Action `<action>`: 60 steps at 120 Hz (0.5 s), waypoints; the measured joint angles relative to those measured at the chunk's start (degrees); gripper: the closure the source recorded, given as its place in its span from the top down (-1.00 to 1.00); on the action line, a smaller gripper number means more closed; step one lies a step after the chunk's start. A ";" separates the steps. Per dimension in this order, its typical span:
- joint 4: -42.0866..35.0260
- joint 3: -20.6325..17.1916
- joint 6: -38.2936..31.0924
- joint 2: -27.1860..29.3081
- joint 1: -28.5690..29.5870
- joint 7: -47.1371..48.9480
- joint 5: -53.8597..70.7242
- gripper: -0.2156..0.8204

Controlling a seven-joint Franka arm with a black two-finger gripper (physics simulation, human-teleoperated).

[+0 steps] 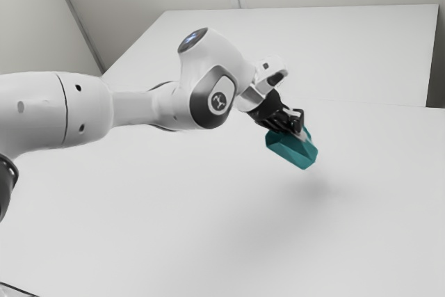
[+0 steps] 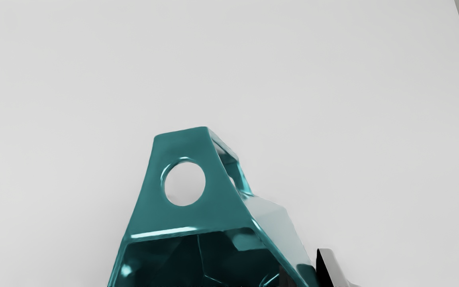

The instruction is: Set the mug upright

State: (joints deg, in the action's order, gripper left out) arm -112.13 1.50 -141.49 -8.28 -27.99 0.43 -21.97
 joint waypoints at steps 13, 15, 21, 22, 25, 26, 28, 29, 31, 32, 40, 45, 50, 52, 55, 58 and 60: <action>-1.51 -0.02 7.81 3.37 6.50 2.31 10.55 -0.91; -1.54 0.00 9.02 3.61 7.48 2.62 12.23 -0.91; -1.35 0.12 12.48 3.93 10.14 3.51 17.04 -0.91; -1.30 0.30 13.03 3.92 10.40 3.65 17.85 -0.91; -1.16 0.97 14.53 3.84 11.01 4.05 20.12 -0.91; -1.11 1.25 14.99 3.80 11.14 4.18 20.84 -0.91; -1.00 1.78 15.85 3.71 11.43 4.42 22.18 -0.91; -0.95 2.01 16.26 3.66 11.60 4.54 22.82 -0.91; -0.88 2.37 17.02 3.62 12.03 4.77 24.04 -0.91; -0.84 2.50 17.38 3.60 12.28 4.89 24.63 -0.91; -0.68 2.63 19.66 3.38 15.01 5.74 28.43 -0.91; -0.56 2.21 20.66 2.90 16.81 6.21 29.97 -0.91; 0.06 1.78 21.47 2.06 18.06 6.64 31.25 -0.91; 0.24 1.69 21.74 1.75 18.31 6.80 31.67 -0.91; 0.43 1.59 22.11 1.26 18.51 7.04 32.21 -0.91; 0.63 1.52 22.45 0.81 18.56 7.26 32.66 -0.91; 0.78 1.49 22.64 0.52 18.55 7.40 32.94 -0.91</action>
State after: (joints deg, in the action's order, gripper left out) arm -111.35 2.99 -118.85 -7.76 -9.45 7.83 10.97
